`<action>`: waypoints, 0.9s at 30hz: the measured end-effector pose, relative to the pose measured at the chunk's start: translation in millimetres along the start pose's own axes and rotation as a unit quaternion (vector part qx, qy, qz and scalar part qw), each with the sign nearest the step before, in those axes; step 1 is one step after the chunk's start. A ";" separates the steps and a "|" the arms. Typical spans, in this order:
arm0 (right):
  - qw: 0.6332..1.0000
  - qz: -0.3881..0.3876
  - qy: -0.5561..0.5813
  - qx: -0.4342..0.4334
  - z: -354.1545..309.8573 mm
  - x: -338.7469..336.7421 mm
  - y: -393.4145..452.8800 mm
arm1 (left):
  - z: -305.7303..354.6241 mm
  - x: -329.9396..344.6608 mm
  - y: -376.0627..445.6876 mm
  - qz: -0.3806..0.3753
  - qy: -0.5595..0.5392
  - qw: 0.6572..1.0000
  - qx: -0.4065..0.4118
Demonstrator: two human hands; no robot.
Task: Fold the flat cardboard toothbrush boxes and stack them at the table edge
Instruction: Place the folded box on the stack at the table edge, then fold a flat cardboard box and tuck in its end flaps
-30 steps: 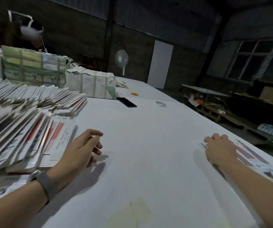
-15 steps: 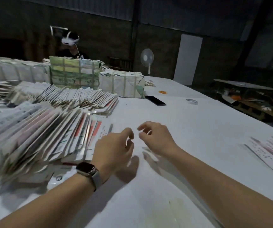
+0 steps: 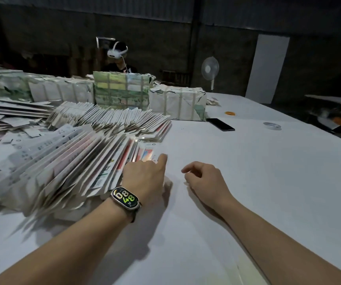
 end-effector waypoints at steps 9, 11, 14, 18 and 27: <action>0.997 0.010 0.080 0.000 3.8 2.0 1.4 | -2.8 -40.2 5.6 0.169 -0.184 0.968 0.035; 0.985 0.027 0.172 0.020 2.1 0.8 0.6 | 3.0 -37.9 4.2 0.162 -0.360 0.916 0.068; 0.956 0.029 0.290 0.037 -0.7 -4.3 0.5 | 19.5 -17.4 -4.8 0.049 -0.641 0.766 0.012; 0.956 0.053 0.287 0.038 1.2 -10.4 0.7 | 32.4 13.3 -10.1 -0.042 -0.746 0.662 -0.055; 0.970 -0.007 0.243 -0.013 -6.3 9.8 -4.6 | 27.3 14.0 -6.7 -0.024 -0.821 0.561 -0.100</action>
Point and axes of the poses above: each hand's wrist, its own y-axis towards the middle knuckle, its own x-axis out of the palm, z = x × y, the point moved 3 cm from there along y, towards the middle knuckle, and after that the axes turned 3 degrees about -y, right-handed, at the moved point
